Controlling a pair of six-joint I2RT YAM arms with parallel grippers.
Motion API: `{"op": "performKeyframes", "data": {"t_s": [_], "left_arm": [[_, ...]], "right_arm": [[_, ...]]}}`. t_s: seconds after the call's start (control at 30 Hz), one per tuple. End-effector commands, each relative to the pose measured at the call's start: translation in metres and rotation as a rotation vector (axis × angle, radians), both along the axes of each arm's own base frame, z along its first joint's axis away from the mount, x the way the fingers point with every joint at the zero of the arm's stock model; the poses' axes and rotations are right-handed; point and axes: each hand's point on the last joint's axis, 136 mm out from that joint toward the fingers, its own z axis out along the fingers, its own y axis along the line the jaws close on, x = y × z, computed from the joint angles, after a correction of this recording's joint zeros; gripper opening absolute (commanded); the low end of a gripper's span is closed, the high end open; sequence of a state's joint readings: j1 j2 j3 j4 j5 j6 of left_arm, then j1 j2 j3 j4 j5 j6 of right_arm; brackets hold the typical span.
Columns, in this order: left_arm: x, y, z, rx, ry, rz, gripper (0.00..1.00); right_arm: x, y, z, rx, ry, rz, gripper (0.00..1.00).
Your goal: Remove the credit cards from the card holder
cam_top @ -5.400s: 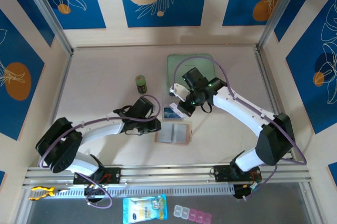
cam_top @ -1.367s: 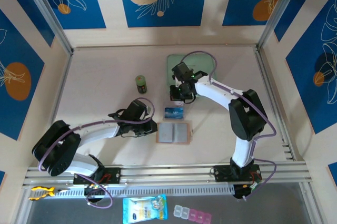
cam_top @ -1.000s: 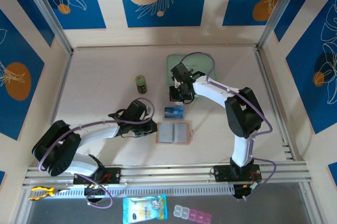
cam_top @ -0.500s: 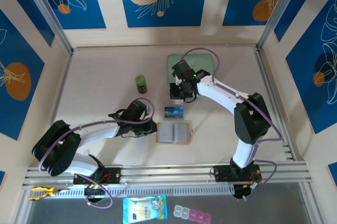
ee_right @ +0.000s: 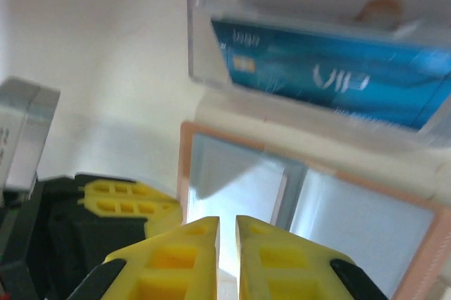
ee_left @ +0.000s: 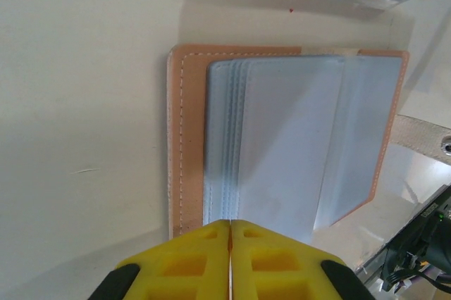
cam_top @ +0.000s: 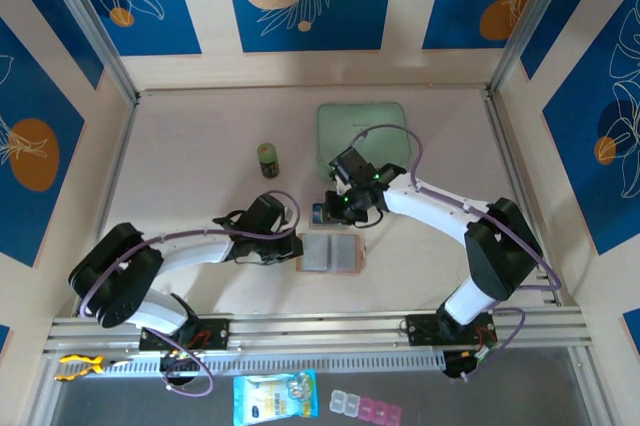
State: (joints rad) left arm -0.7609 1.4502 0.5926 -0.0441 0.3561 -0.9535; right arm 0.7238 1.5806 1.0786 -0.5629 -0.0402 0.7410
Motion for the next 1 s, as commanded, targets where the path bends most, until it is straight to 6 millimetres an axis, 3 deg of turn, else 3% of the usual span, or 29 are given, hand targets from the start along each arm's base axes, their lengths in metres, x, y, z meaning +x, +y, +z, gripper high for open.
{"op": "performKeyframes", "data": {"t_s": [0.0,0.27,0.6,0.97], "left_arm": [[-0.01,0.001,-0.008,0.006,0.034,-0.009,0.08],[-0.014,0.012,-0.019,0.065,0.049,-0.005,0.08],[-0.017,0.016,-0.022,0.08,0.061,0.005,0.08],[-0.019,0.018,-0.023,0.089,0.072,0.008,0.08]], "right_arm": [[-0.026,0.014,0.0,0.09,0.089,-0.006,0.16],[-0.056,0.021,-0.023,0.092,0.177,0.016,0.25],[-0.061,0.031,-0.038,0.101,0.219,0.037,0.31],[-0.06,0.028,-0.056,0.05,0.233,0.04,0.32]]}}
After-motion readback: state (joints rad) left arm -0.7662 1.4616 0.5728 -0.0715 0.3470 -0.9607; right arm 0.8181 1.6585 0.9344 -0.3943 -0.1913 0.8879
